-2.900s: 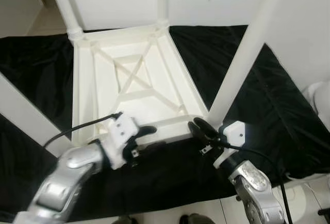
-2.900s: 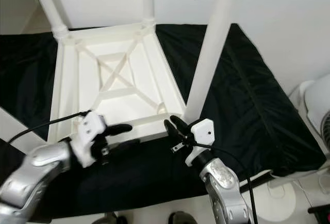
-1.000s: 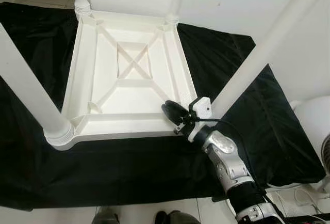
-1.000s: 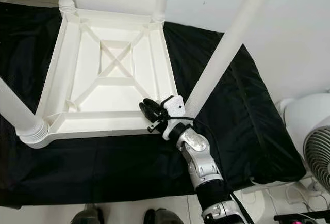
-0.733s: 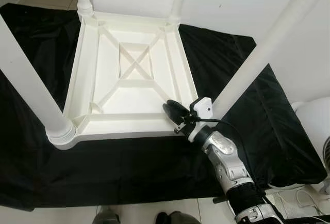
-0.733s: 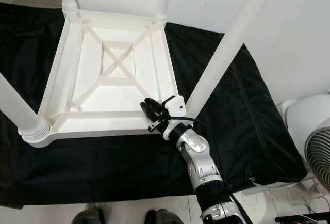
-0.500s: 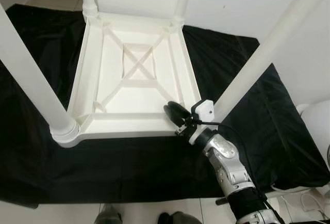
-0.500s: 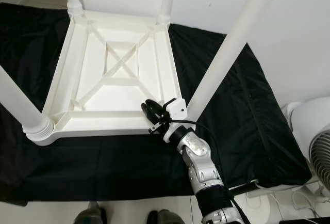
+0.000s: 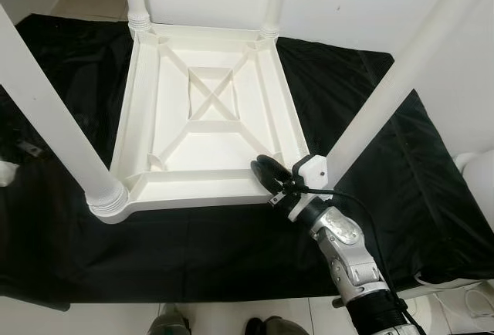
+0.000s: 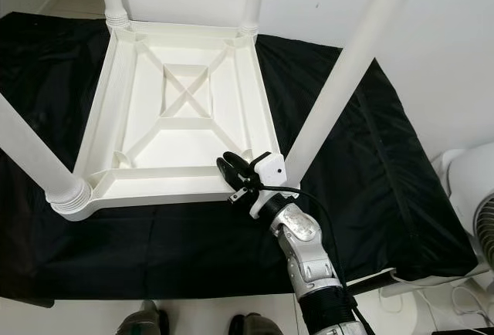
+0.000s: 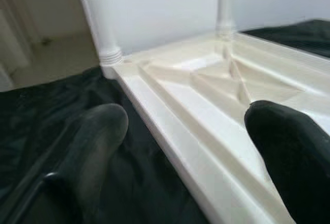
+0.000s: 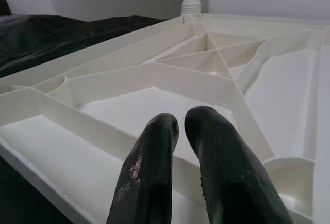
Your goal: Building children table
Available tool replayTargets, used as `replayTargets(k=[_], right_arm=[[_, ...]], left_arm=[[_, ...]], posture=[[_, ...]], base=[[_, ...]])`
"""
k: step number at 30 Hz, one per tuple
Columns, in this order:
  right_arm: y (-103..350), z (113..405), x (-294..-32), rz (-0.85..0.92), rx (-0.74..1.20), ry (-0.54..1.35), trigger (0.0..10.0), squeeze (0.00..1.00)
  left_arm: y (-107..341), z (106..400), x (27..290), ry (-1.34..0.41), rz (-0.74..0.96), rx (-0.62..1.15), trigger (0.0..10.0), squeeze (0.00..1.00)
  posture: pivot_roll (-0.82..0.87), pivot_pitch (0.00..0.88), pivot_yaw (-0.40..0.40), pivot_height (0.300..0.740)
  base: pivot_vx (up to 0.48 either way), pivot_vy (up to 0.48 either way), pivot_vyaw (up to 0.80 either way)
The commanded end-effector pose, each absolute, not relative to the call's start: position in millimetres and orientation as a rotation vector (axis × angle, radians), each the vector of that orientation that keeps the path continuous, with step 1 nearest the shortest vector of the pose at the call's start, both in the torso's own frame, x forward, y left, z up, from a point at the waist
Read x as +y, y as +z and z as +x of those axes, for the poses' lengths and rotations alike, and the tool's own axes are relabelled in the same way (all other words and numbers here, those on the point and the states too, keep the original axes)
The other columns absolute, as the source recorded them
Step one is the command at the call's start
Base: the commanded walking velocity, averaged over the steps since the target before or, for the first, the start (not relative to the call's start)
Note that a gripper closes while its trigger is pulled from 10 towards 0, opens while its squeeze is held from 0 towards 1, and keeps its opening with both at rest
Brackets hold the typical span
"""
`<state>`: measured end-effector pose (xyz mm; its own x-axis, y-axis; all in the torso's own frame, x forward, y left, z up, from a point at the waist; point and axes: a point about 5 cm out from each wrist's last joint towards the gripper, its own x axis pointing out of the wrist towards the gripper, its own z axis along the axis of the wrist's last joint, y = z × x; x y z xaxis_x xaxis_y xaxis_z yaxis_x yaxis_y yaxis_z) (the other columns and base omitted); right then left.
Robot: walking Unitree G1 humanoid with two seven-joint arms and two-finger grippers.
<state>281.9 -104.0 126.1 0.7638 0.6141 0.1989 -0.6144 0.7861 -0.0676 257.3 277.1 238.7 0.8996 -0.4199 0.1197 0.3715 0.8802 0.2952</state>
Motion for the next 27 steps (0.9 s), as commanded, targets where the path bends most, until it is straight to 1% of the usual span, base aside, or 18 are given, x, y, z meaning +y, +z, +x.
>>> replayTargets(k=[1,3,4,5,8,11,12,13,14,16,18,20,23,27], right_arm=[[118.5,283.2,-121.7,-0.016,-0.173,0.601,10.0,0.0],[118.5,283.2,-121.7,-0.016,-0.173,0.601,10.0,0.0],[119.1,285.4,-125.4,-0.024,-0.173,0.592,10.0,0.0],[119.1,285.4,-125.4,-0.024,-0.173,0.592,10.0,0.0],[121.8,297.7,-142.5,-0.061,-0.165,0.566,10.0,0.0],[122.5,300.2,-145.8,-0.068,-0.162,0.561,10.0,0.0],[123.2,302.0,-147.5,-0.072,-0.161,0.557,10.0,0.0],[123.2,302.0,-147.5,-0.072,-0.161,0.557,10.0,0.0],[123.7,303.0,-147.2,-0.075,-0.161,0.557,10.0,0.0],[123.7,303.0,-147.2,-0.075,-0.161,0.557,10.0,0.0],[123.3,300.7,-140.3,-0.076,-0.164,0.576,10.0,0.0],[118.8,292.5,-131.0,-0.083,-0.166,0.593,10.0,0.0],[117.3,289.6,-128.5,-0.088,-0.168,0.596,10.0,0.0],[114.2,278.7,-125.2,-0.069,-0.179,0.542,10.0,0.0]], left_arm=[[230.3,256.4,254.5,-0.502,0.243,-0.178,10.0,0.0],[230.3,256.4,254.5,-0.502,0.243,-0.178,10.0,0.0],[226.3,256.0,244.1,-0.542,0.214,-0.183,10.0,0.0],[226.3,256.0,244.1,-0.542,0.214,-0.183,10.0,0.0],[217.1,247.9,204.4,-0.709,0.114,-0.192,10.0,0.0],[215.9,245.7,196.6,-0.746,0.097,-0.194,10.0,0.0],[213.4,242.4,188.0,-0.789,0.084,-0.189,10.0,0.0],[213.4,242.4,188.0,-0.789,0.084,-0.189,10.0,0.0],[210.1,238.2,178.8,-0.841,0.066,-0.176,10.0,0.0],[210.1,238.2,178.8,-0.841,0.066,-0.176,10.0,0.0],[203.7,229.2,161.9,-0.917,0.033,-0.156,10.0,0.0],[199.3,224.4,148.5,-0.964,0.001,-0.149,10.0,0.0],[198.4,223.6,145.3,-0.975,-0.004,-0.149,10.0,0.0],[197.8,226.0,143.6,-0.989,-0.013,-0.144,10.0,0.0]], posture=[[0.07,0.119,-0.021,0.74],[0.07,0.119,-0.021,0.74],[0.06,0.12,-0.018,0.74],[0.06,0.12,-0.018,0.74],[0.06,0.118,-0.019,0.74],[0.06,0.117,-0.02,0.74],[0.06,0.116,-0.019,0.74],[0.06,0.116,-0.019,0.74],[0.06,0.113,-0.024,0.74],[0.06,0.113,-0.024,0.74],[0.06,0.113,-0.023,0.74],[0.05,0.116,-0.025,0.74],[0.05,0.116,-0.025,0.74],[0.05,0.117,-0.026,0.74]], base=[[0.0,0.0,0.0],[0.0,0.0,0.0],[0.0,0.0,0.0],[0.0,0.0,0.0],[0.0,0.0,0.0],[0.0,0.0,0.0],[0.0,0.0,0.0],[0.0,0.0,0.0],[0.0,0.0,0.0],[0.0,0.0,0.0],[0.0,0.0,0.0],[0.0,0.0,0.0],[0.0,0.0,0.0],[0.0,0.0,0.0]])
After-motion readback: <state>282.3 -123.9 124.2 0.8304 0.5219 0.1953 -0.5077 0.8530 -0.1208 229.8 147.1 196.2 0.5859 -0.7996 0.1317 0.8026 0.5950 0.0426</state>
